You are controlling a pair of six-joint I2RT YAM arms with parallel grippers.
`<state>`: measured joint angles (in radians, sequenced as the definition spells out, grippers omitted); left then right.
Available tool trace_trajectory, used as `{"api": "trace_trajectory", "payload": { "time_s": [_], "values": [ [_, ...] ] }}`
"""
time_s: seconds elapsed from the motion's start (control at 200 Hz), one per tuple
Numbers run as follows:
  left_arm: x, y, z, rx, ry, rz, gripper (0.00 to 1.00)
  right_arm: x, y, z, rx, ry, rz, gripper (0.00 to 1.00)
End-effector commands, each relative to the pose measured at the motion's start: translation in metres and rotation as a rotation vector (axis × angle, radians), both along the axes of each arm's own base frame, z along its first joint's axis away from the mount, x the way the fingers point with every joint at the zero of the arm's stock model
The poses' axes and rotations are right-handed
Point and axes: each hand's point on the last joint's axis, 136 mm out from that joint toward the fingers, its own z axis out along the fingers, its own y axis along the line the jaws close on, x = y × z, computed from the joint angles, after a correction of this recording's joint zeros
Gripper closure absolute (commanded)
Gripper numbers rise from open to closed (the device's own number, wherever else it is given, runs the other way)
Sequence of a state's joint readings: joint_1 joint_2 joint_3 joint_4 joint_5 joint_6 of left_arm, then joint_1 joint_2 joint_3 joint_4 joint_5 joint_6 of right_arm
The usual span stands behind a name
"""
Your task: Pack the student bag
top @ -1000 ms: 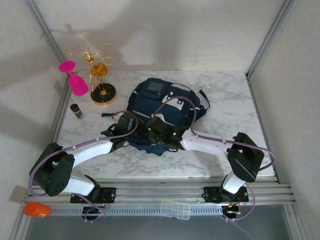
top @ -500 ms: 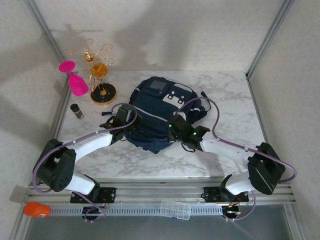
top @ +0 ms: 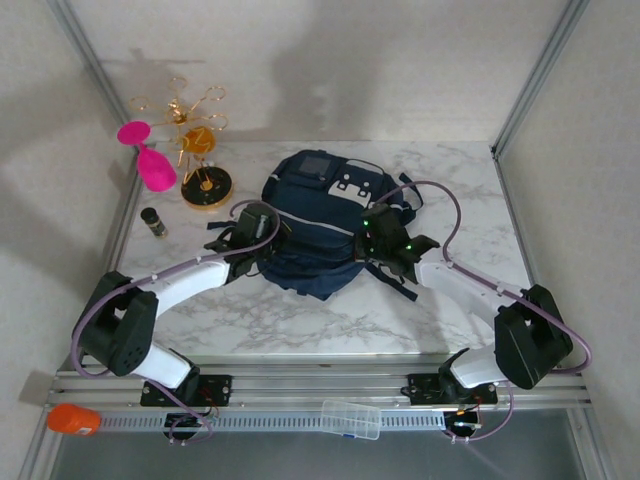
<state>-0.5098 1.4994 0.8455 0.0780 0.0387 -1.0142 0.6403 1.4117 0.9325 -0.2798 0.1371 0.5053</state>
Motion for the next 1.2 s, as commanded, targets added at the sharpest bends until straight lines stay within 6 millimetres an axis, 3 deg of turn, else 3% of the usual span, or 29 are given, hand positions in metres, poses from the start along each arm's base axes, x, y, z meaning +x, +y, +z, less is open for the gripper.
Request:
{"api": "trace_trajectory", "payload": {
  "time_s": [0.0,0.035,0.075,0.13,0.18,0.265,0.295,0.38,0.431,0.646,0.771,0.916,1.001,1.116,1.191],
  "values": [
    [0.004,0.029,-0.012,0.138,-0.001,0.074,1.0,0.02,-0.051,0.006,-0.141,-0.047,-0.158,1.0],
    [0.003,0.02,-0.008,0.113,-0.029,0.047,0.99,0.019,-0.051,0.009,-0.134,-0.058,-0.152,0.92],
    [0.0,0.013,-0.002,0.091,-0.054,0.018,0.87,0.018,-0.052,0.012,-0.128,-0.071,-0.149,0.8],
    [-0.003,0.01,0.004,0.08,-0.072,-0.002,0.63,0.017,-0.056,0.018,-0.115,-0.087,-0.158,0.66],
    [-0.005,0.012,0.011,0.084,-0.082,-0.002,0.55,0.018,-0.061,0.025,-0.1,-0.1,-0.17,0.56],
    [-0.011,0.025,0.021,0.138,-0.091,0.01,0.43,0.021,-0.077,0.036,-0.07,-0.137,-0.222,0.38],
    [-0.013,0.032,0.026,0.162,-0.094,0.024,0.37,0.024,-0.086,0.04,-0.053,-0.158,-0.254,0.26],
    [-0.022,0.06,0.038,0.209,-0.11,0.075,0.12,0.033,-0.112,0.049,-0.025,-0.212,-0.352,0.02],
    [-0.027,0.083,0.046,0.241,-0.137,0.131,0.01,0.039,-0.132,0.051,-0.039,-0.26,-0.425,0.01],
    [-0.052,0.225,0.073,0.636,-0.225,0.539,0.01,0.052,-0.227,0.04,-0.153,-0.452,-0.721,0.01],
    [-0.052,0.268,0.06,0.811,-0.253,0.636,0.01,0.051,-0.252,0.03,-0.239,-0.589,-0.742,0.01],
    [-0.031,0.263,0.036,0.9,-0.347,0.531,0.01,0.063,-0.253,0.01,-0.319,-0.64,-0.649,0.01],
    [-0.021,0.247,0.032,0.867,-0.457,0.454,0.01,0.073,-0.23,0.007,-0.32,-0.7,-0.482,0.01],
    [-0.017,0.229,0.028,0.853,-0.558,0.358,0.01,0.068,-0.211,0.007,-0.285,-0.759,-0.359,0.01],
    [-0.016,0.217,0.024,0.855,-0.607,0.284,0.01,0.061,-0.212,0.01,-0.273,-0.786,-0.361,0.01]
  ]
}}
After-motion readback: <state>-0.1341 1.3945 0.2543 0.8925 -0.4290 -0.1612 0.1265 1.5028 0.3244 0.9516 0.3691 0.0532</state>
